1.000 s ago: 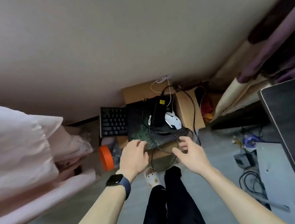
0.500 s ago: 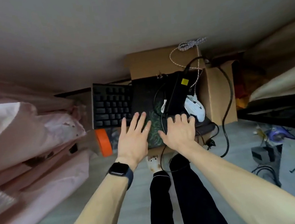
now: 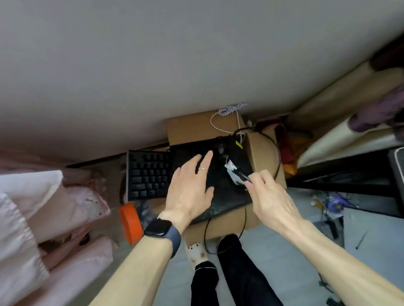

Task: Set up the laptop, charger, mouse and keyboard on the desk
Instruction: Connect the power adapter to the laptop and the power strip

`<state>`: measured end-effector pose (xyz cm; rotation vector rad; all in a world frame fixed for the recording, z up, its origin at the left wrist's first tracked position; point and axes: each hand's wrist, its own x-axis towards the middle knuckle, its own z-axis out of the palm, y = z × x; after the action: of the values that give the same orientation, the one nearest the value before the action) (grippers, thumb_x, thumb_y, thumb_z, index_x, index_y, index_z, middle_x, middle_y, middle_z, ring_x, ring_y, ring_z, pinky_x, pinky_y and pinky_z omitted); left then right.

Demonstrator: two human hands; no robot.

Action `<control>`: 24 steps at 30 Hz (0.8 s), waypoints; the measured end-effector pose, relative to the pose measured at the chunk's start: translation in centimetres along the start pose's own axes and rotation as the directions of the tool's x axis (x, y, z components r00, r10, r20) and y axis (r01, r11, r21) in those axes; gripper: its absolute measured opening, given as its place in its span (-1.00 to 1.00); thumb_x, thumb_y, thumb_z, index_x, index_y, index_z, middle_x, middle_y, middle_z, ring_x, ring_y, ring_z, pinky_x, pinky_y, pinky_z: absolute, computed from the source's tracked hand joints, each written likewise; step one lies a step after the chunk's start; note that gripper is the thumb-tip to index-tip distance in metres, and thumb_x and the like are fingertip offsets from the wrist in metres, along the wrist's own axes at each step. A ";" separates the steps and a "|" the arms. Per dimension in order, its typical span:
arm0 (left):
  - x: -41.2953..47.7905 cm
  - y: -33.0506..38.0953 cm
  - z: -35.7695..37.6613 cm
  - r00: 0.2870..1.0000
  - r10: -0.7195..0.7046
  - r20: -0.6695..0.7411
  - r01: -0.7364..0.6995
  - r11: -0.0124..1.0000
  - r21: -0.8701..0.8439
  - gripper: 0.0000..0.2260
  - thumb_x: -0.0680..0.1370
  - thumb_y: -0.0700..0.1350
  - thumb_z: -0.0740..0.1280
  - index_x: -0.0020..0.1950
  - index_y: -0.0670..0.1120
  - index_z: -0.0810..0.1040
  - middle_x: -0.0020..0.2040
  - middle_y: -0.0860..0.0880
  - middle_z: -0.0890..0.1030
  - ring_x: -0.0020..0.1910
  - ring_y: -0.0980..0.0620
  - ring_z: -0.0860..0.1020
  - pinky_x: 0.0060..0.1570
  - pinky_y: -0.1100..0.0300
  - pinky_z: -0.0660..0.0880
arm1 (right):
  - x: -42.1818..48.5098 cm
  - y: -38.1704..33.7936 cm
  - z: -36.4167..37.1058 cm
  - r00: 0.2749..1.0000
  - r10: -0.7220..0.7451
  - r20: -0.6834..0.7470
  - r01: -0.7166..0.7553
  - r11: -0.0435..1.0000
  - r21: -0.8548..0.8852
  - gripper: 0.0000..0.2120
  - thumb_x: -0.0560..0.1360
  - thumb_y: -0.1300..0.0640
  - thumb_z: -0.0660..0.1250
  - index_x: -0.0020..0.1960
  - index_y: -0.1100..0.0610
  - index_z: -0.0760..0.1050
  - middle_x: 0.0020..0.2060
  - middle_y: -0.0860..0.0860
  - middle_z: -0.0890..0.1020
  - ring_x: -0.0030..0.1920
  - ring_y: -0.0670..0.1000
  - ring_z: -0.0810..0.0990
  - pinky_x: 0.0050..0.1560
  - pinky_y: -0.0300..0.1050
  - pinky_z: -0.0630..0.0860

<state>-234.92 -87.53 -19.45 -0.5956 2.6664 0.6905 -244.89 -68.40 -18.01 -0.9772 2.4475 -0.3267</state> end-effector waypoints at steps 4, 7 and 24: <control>0.3 5.8 -5.9 0.977 0.208 -0.054 -0.208 0.978 -0.008 -0.14 0.48 0.18 0.38 0.61 0.11 -0.07 0.58 -0.09 0.18 0.54 -0.10 0.16 0.47 -0.07 0.23 | -2.2 -0.6 -8.9 0.979 0.037 -0.203 -0.007 0.989 0.145 -0.70 0.67 -0.05 0.02 0.03 0.14 0.39 -0.10 -0.01 0.38 -0.28 0.11 0.46 -0.27 0.11 0.48; -0.1 10.5 -10.2 0.944 0.318 -0.093 -0.323 0.945 -0.049 -0.23 0.43 0.24 0.41 0.56 0.13 0.18 0.48 -0.04 0.36 0.46 -0.07 0.31 0.40 0.01 0.33 | -4.9 -2.3 -15.2 0.957 0.018 -0.289 0.057 0.967 0.247 -0.80 0.68 0.04 0.10 0.04 0.11 0.44 -0.09 -0.04 0.42 -0.19 -0.02 0.47 -0.16 -0.10 0.45; -15.3 34.9 -22.5 0.686 0.691 0.229 -0.538 0.693 -0.479 -0.70 0.41 0.24 0.47 0.06 0.16 0.65 -0.09 0.16 0.70 -0.08 0.21 0.64 0.14 0.13 0.54 | -34.8 -0.8 -31.4 0.703 0.630 -0.330 -0.038 0.496 0.868 -0.70 0.68 0.10 0.17 -0.14 0.23 0.50 -0.37 0.04 0.56 -0.34 -0.03 0.52 -0.23 -0.05 0.47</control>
<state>-242.58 -66.64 18.86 0.4167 2.3133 1.3688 -238.70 -43.43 21.15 0.1444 2.4221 -1.6943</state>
